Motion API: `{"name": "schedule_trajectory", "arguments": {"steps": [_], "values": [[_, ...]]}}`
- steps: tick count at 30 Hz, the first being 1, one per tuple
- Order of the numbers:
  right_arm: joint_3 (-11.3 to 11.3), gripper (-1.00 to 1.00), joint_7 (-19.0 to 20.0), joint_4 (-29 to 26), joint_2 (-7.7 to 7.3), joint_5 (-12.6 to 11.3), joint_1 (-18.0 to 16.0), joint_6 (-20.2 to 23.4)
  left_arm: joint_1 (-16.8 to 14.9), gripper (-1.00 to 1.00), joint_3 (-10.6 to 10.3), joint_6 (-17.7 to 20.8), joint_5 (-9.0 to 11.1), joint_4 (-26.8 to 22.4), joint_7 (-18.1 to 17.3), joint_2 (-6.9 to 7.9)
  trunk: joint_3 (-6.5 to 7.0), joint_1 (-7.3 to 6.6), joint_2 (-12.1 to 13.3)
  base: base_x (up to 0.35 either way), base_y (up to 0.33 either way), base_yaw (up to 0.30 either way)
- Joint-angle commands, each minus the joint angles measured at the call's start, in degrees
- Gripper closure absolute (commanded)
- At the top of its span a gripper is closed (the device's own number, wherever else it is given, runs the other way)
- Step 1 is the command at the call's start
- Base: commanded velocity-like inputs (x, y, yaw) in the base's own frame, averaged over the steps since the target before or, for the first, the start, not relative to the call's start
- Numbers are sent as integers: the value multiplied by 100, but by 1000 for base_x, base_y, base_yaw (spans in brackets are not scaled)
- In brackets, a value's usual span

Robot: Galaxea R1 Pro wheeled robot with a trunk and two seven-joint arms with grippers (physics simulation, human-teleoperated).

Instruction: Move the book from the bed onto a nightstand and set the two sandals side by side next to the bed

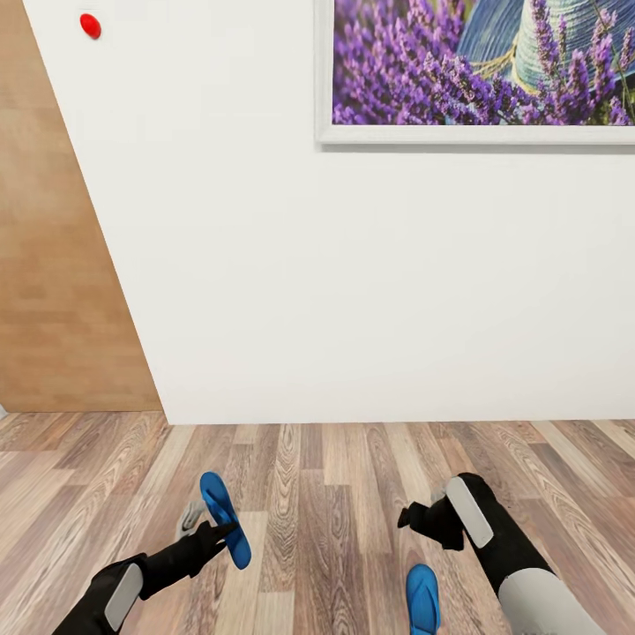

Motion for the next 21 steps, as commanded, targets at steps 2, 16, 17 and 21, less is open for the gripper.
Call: {"name": "schedule_trajectory", "arguments": {"steps": [2, 16, 17, 21], "values": [[22, -100, -68, 102, 15, -53, -41, 11, -3, 100, 17, 36, 12, 1, -23, 0, -5, -1, -2, 0, 0, 0], [57, -100, -95, 282, 5, -36, -106, 2, -3, 100, 21, 40, 12, -11, -29, 1, -5, -1, -2, 0, 0, 0], [57, -100, -95, 281, 2, -36, -106, 1, -3, 100, 21, 40, 12, -12, -29, 3, -5, -1, -2, 0, 0, 0], [55, -100, -93, 280, -3, -37, -107, -1, -3, 100, 21, 40, 12, -11, -30, 2, -5, -1, -2, 0, 0, 0]]}}
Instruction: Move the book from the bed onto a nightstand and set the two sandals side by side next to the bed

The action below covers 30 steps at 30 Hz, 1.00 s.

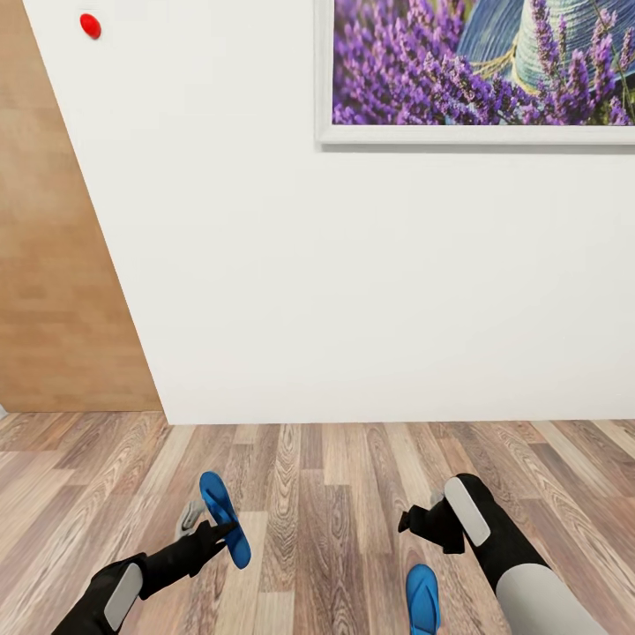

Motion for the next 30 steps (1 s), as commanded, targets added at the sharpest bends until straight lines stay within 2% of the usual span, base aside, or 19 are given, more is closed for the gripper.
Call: {"name": "schedule_trajectory", "arguments": {"steps": [1, 23, 30], "values": [[-3, -100, -53, -4, -1, -60, -2, 13, -4, 100, 15, 33, 12, 0, -19, -1, -5, -1, -2, 0, 0, 0], [-94, -100, -36, 3, -13, -78, -2, 3, -4, 100, 12, 33, 12, 4, -18, -9, -5, -1, -2, 0, 0, 0], [-111, -100, -38, 3, -13, -78, -2, 3, -4, 100, 10, 33, 12, 4, -18, -10, -161, 17, -12, 0, 0, 0]]}}
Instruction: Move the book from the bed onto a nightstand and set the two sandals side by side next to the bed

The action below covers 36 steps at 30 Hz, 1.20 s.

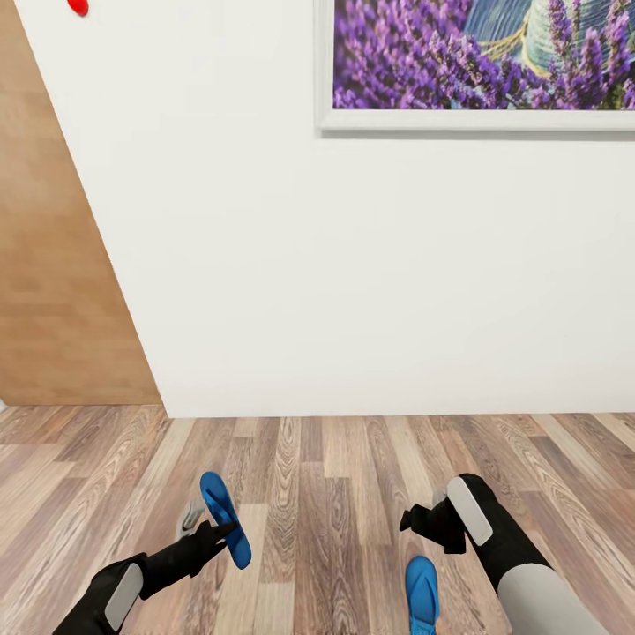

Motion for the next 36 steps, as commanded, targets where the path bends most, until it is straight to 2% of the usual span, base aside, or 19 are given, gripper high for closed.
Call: {"name": "schedule_trajectory", "arguments": {"steps": [1, 13, 28, 36], "values": [[-5, -100, -55, -6, 0, -61, -2, 13, -4, 100, 15, 33, 21, 1, -19, -1, -28, 1, -4, 0, 0, 0], [-16, -100, -55, -6, -12, -61, -2, 13, -4, 100, 12, 28, 21, 1, -12, -2, -294, 32, -20, 0, 0, 0], [-6, -100, -56, -176, -144, -61, -2, -4, -4, 100, 12, 19, 21, -1, -13, -1, -294, 32, -20, 0, 0, 0], [-13, -100, -61, -189, -164, -53, -2, -5, -4, 100, 12, 12, 12, 1, -8, -1, -294, 32, -20, 0, 0, 0]]}}
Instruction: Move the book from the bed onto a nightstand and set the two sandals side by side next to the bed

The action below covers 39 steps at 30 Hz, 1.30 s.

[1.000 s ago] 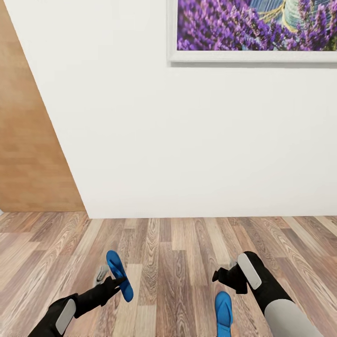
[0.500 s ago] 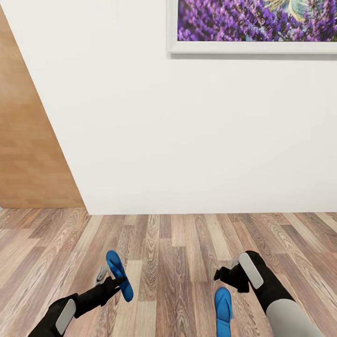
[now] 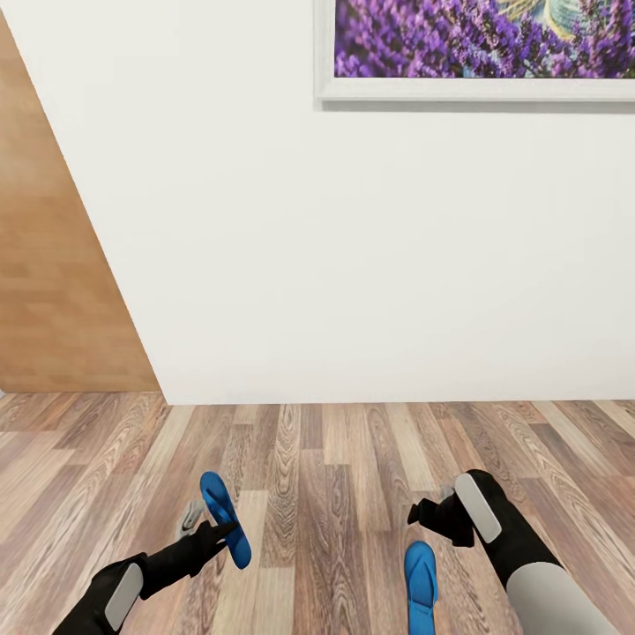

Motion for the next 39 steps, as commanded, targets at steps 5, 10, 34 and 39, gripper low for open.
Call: {"name": "schedule_trajectory", "arguments": {"steps": [5, 10, 34, 39], "values": [[-6, -100, -57, -5, -2, -60, -2, 13, -3, 100, 15, 32, 13, 1, -14, -1, -5, -1, -2, 24, -9, 0], [-8, -100, -58, -1, -3, -59, -2, 13, -3, 100, 15, 31, 13, 2, -13, -1, -5, -1, -2, 88, -66, 0], [-15, -100, -37, 2, -3, -67, -2, 5, -3, 100, 13, 20, 11, 2, -12, -2, -5, -1, -2, 90, -60, 0], [5, -100, -19, 4, -2, -65, -2, -81, -3, 100, 14, 15, 8, 2, -12, -1, -5, -1, -2, 8, -2, 0]]}}
